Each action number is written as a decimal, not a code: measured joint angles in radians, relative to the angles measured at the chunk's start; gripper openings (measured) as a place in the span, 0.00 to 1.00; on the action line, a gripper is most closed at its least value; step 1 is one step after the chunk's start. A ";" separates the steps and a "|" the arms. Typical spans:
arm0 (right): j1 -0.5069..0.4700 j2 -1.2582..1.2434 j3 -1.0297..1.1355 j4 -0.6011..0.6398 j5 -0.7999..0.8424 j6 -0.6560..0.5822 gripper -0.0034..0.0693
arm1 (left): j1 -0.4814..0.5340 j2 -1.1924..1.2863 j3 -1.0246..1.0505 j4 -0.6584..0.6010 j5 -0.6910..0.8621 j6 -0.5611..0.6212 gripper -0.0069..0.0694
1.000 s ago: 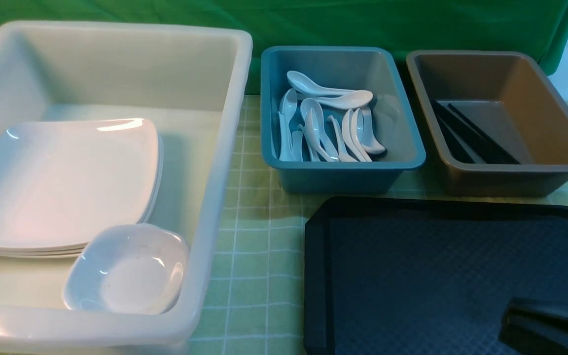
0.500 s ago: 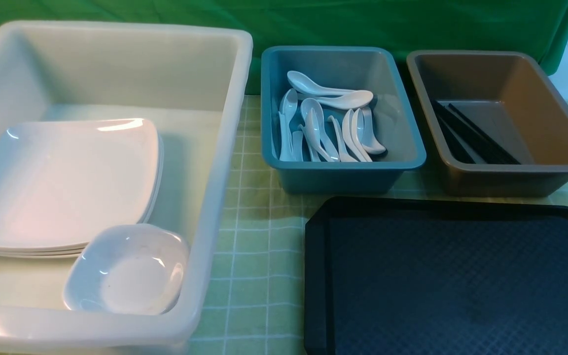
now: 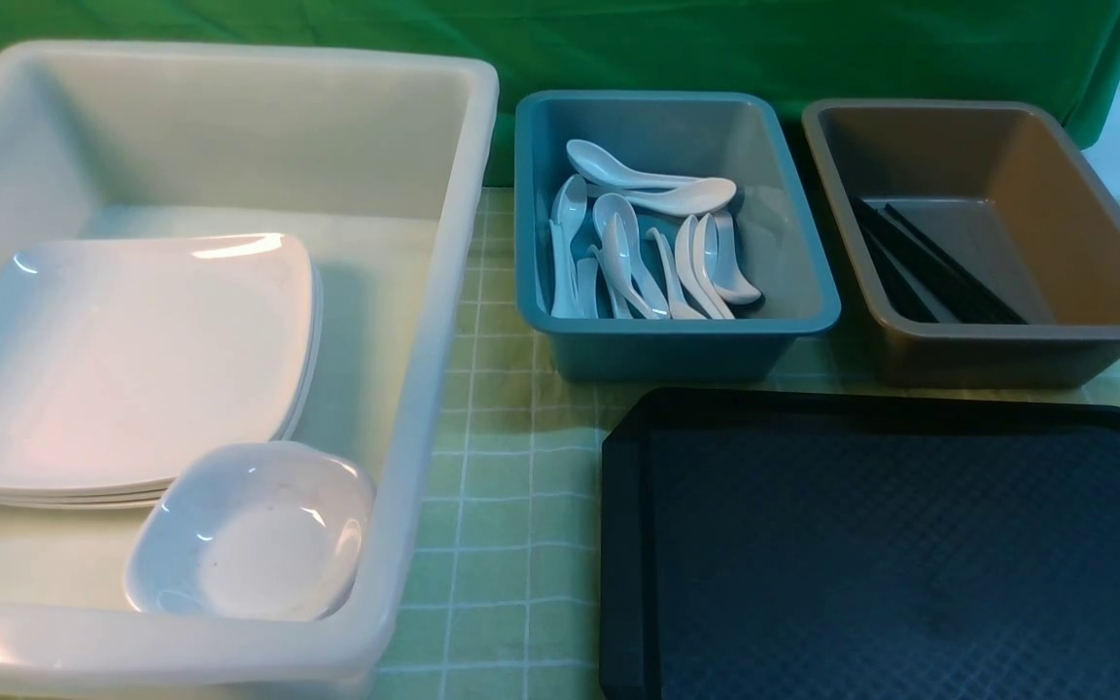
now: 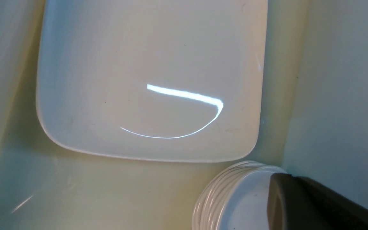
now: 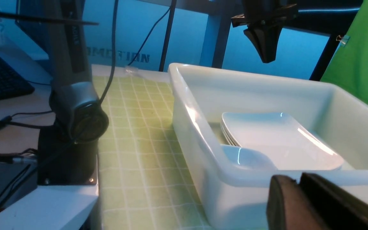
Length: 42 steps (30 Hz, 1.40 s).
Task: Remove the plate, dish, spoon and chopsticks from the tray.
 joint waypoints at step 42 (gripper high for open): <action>-1.307 -0.474 0.490 0.194 -0.041 0.000 0.29 | 0.000 0.000 0.000 0.001 0.001 0.026 0.09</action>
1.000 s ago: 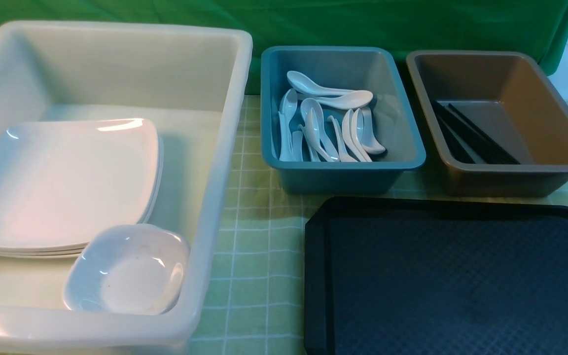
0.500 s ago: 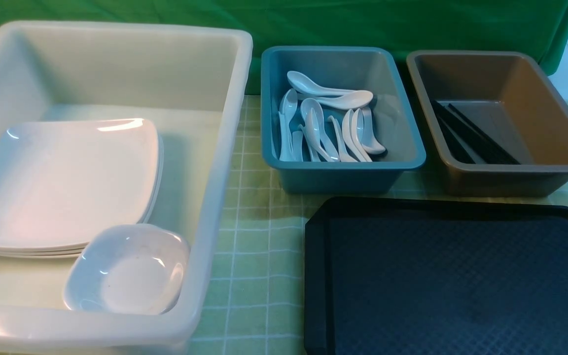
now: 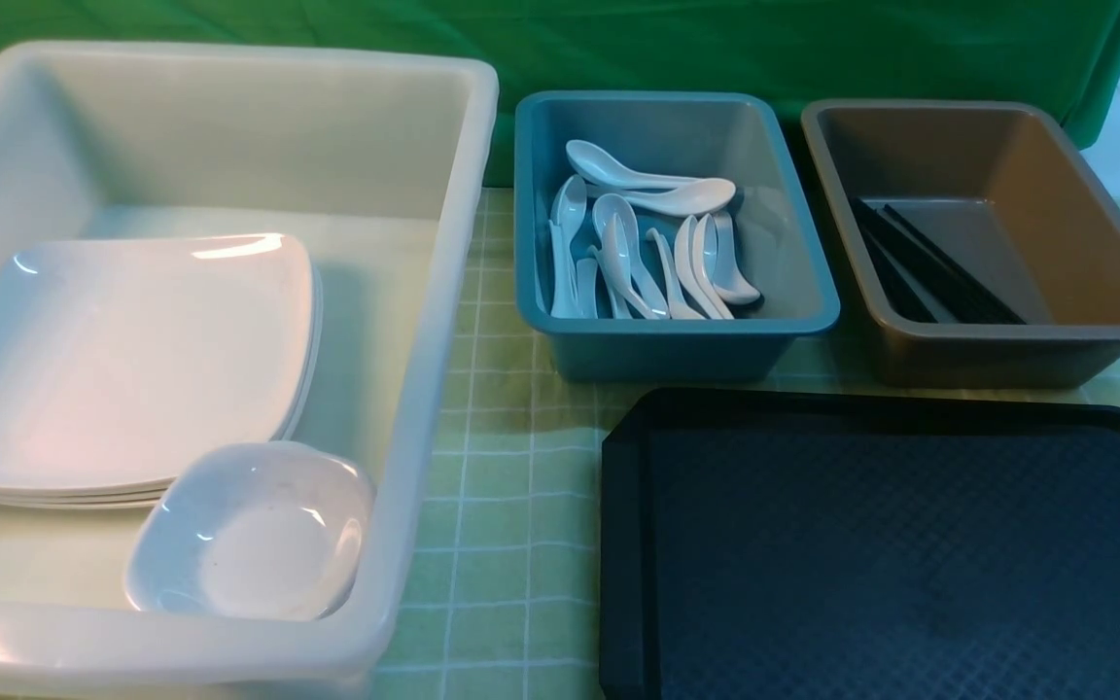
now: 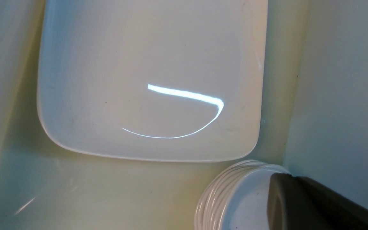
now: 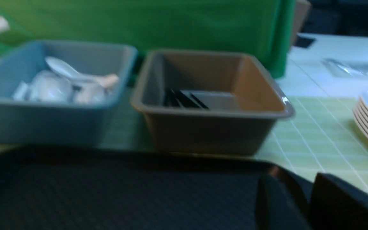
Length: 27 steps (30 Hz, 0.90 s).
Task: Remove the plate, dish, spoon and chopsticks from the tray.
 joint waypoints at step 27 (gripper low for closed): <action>-0.003 -0.019 0.023 -0.004 0.081 -0.001 0.37 | -0.101 -0.155 0.000 -0.035 0.001 0.010 0.09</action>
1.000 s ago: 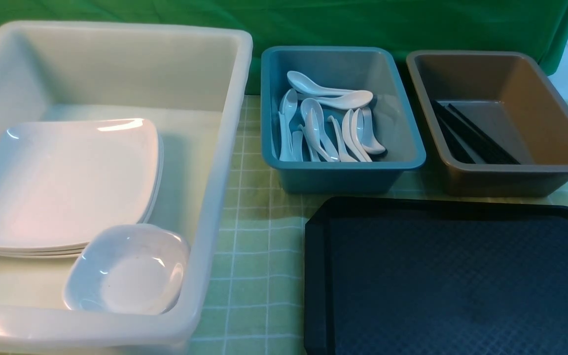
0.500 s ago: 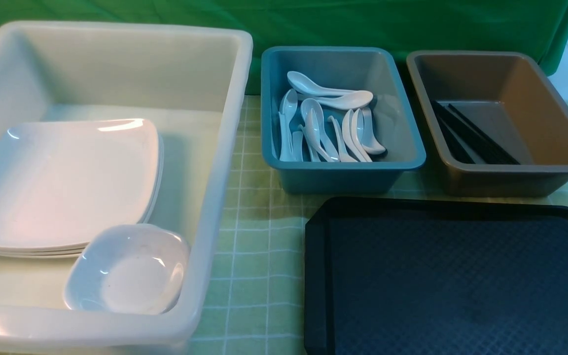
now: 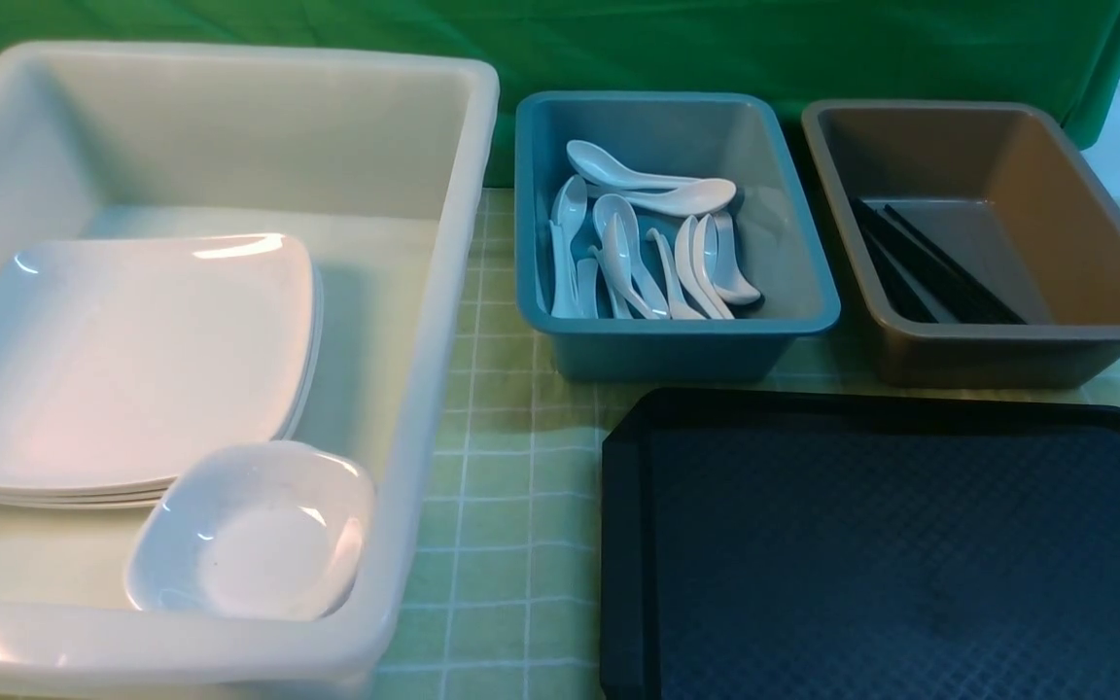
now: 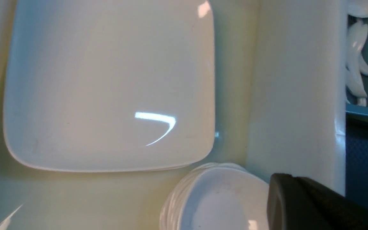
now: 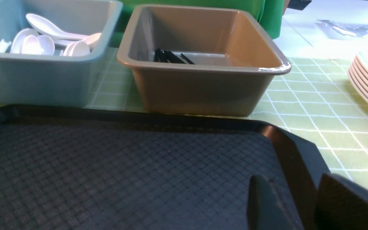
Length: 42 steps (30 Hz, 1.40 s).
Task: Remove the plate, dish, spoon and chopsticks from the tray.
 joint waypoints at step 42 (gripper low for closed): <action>0.000 -0.001 0.000 0.000 0.007 -0.141 0.38 | -0.310 -1.143 0.888 0.105 -0.528 0.003 0.09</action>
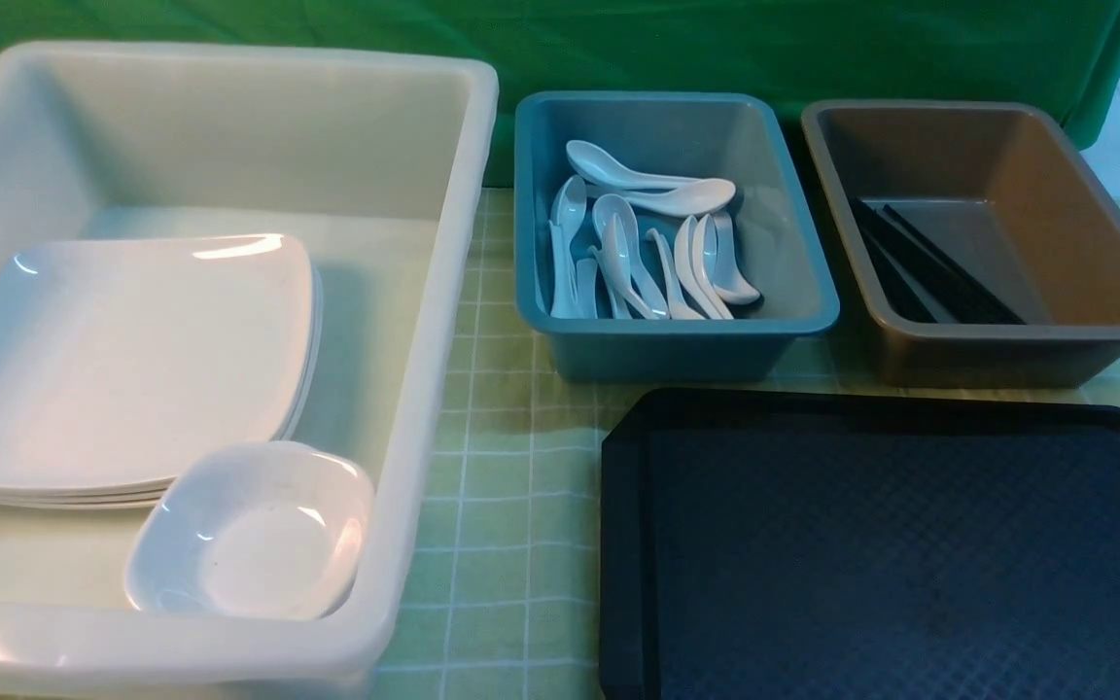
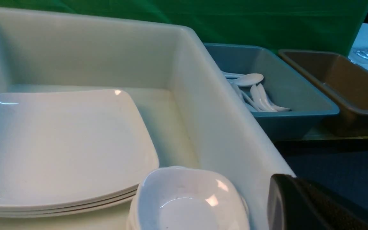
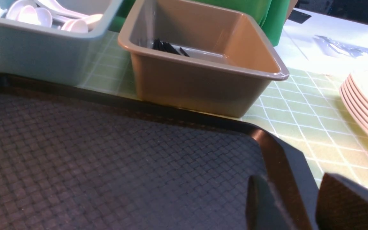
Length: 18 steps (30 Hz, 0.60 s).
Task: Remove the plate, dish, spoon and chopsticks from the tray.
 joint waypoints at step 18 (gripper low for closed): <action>0.000 0.000 0.000 0.001 0.000 0.000 0.38 | -0.001 -0.092 0.364 0.192 -0.417 -0.126 0.09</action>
